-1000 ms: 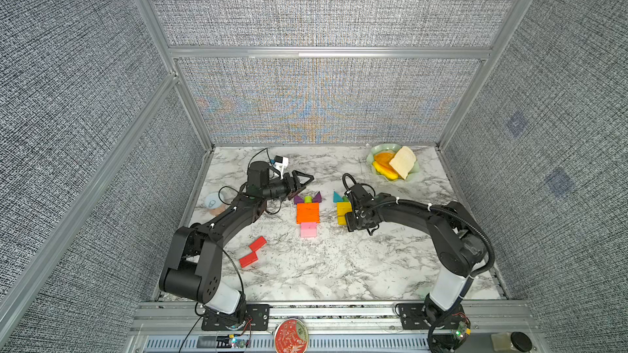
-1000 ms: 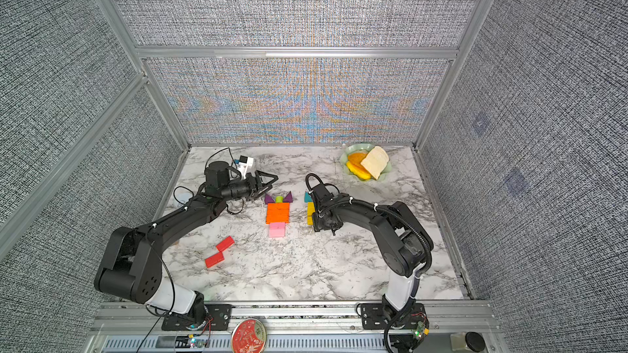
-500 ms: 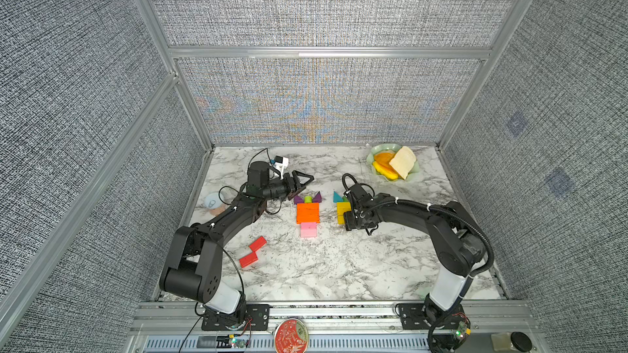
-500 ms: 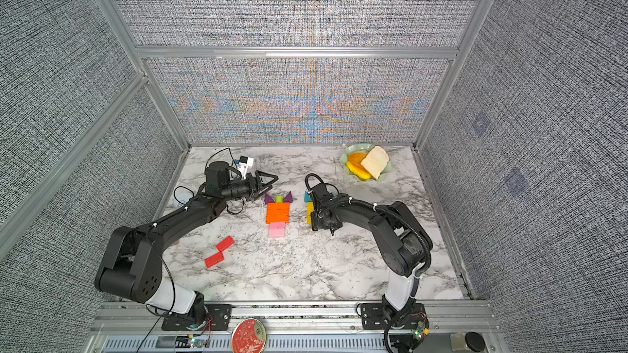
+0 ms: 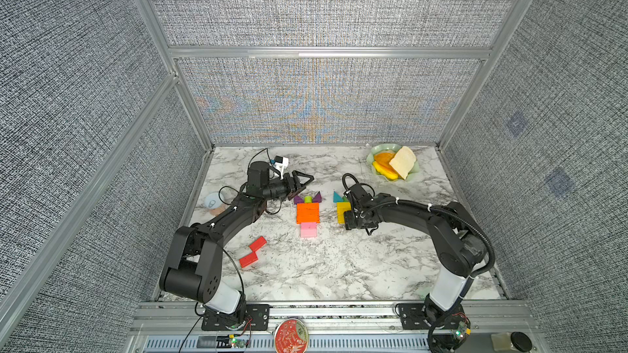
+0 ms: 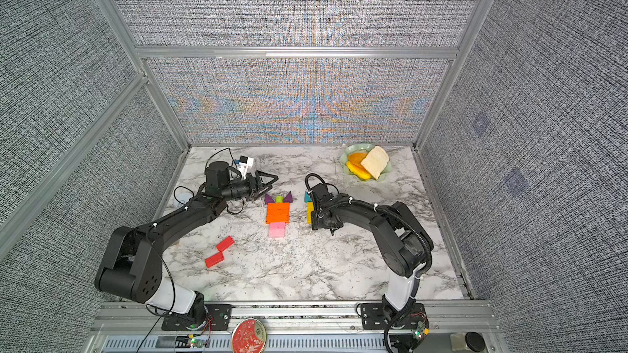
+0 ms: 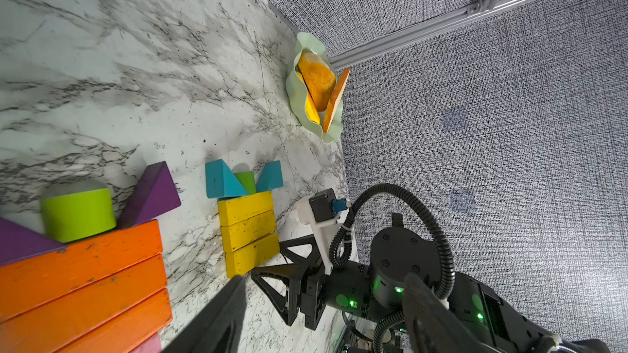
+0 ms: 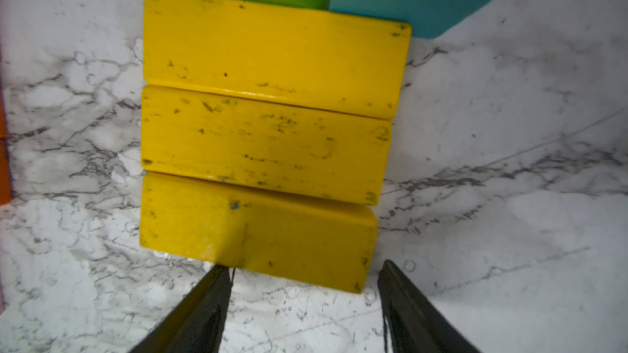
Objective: Assemble a carrot with building blocks
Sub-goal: Assemble the building block at the center of the board.
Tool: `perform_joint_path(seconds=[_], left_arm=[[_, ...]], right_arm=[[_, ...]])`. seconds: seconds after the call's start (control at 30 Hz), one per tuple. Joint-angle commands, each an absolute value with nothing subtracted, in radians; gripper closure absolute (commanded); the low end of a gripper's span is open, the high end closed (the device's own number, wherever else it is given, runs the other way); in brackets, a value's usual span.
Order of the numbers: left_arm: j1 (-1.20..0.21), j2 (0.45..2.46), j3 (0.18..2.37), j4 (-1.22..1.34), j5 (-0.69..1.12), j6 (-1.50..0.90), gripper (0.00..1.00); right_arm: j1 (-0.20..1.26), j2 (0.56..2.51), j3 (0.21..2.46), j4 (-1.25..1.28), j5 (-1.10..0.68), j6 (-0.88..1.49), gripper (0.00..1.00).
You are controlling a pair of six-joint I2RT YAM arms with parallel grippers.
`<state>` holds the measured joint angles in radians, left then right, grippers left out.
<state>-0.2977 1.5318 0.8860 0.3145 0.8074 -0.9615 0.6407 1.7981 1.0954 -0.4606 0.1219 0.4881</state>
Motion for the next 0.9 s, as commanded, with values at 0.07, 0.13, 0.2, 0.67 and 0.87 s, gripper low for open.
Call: perform_joint_path(seconds=[0.07,0.13,0.2,0.67,0.87], left_arm=[[-0.295,1.523,0.909,0.281,0.789,-0.911,0.26],[-0.293,1.506,0.937,0.187,0.711,-0.828,0.26],[-0.292,1.476,0.982,0.028,0.530,-0.737,0.26],[-0.249,1.185,0.854,-0.577,-0.044,-0.795,0.00],[-0.244,1.216,0.750,-0.684,-0.021,-0.813,0.08]], right_arm=[[0.652,1.767,1.113,-0.500,0.136,0.469,0.28],[0.663,1.736,1.130,-0.533,0.145,0.454,0.28],[0.673,1.696,1.150,-0.574,0.169,0.432,0.27],[0.665,1.398,1.008,-0.491,0.260,0.313,0.01],[0.648,1.361,0.979,-0.449,0.206,0.316,0.01]])
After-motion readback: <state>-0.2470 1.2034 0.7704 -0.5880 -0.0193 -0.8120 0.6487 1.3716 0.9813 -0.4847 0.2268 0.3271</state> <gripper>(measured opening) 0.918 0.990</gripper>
